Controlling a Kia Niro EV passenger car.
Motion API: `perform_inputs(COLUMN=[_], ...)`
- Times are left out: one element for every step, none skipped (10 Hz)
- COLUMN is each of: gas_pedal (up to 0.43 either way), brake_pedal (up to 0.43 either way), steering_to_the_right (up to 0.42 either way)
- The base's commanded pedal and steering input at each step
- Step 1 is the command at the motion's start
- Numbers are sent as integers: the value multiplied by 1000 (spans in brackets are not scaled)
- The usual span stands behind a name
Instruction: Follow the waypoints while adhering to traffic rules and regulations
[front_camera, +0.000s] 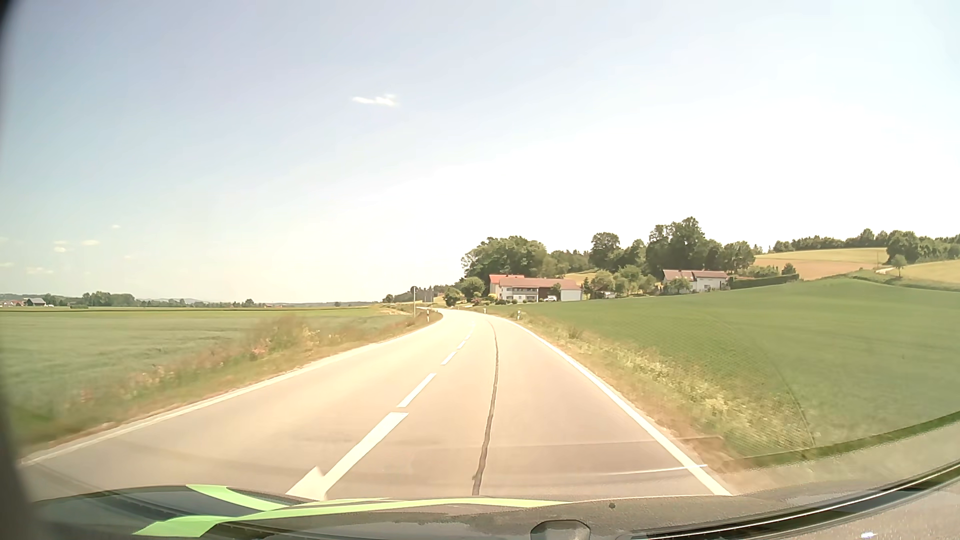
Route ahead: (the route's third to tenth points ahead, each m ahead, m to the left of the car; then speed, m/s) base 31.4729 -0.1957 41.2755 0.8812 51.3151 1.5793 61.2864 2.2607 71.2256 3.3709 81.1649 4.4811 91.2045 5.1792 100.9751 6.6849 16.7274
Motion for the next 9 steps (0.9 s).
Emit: perform_inputs(gas_pedal=[280, 287, 287, 311, 319, 319, 319, 311, 311], brake_pedal=[0, 0, 0, 0, 0, 0, 0, 0, 0], steering_to_the_right=[-7, -9, -10, -12, -12, -12, -12, -11, -11])
